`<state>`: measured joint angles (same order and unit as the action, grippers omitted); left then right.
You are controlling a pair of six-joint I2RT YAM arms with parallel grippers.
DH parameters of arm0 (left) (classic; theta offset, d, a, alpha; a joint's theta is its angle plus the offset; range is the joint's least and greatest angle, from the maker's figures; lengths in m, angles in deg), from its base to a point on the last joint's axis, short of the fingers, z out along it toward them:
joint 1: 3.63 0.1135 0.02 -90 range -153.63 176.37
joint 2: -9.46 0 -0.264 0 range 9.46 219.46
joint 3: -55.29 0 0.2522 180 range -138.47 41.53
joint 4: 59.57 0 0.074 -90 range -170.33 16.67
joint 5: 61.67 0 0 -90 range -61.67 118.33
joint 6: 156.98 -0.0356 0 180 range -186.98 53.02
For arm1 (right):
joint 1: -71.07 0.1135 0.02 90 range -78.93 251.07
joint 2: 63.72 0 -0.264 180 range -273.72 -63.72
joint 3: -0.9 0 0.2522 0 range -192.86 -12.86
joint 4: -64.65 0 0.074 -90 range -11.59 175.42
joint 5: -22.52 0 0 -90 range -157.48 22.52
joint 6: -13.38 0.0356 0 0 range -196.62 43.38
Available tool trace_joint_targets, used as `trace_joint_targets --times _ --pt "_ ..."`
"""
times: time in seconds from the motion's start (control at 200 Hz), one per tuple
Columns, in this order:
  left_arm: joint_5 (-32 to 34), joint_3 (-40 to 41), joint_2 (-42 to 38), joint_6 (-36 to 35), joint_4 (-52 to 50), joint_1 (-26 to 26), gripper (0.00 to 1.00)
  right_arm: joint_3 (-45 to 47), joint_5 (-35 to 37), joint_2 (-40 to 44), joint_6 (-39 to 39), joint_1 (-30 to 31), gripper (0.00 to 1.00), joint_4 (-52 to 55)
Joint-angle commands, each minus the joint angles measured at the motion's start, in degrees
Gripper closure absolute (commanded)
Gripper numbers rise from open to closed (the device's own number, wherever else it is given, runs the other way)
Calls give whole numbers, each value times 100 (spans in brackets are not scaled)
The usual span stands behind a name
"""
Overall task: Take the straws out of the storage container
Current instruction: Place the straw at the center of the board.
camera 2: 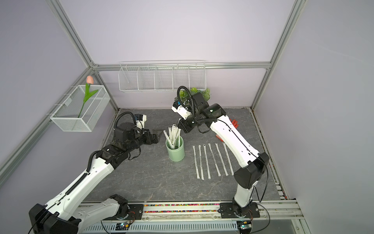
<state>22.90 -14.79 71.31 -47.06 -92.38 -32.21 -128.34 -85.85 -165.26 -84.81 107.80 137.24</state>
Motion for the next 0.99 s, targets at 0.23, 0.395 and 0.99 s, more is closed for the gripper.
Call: trace_joint_targets --times 0.23,0.395,0.99 --pt "16 -20 -31 27 72 -34 0 157 -228 404 -201 -7 91 180" --pt "7 -11 -34 50 86 -30 0 407 -48 1011 -191 -25 91 182" --pt "-111 -2 -84 126 145 -34 0 -142 1925 1649 1019 -531 92 2147"
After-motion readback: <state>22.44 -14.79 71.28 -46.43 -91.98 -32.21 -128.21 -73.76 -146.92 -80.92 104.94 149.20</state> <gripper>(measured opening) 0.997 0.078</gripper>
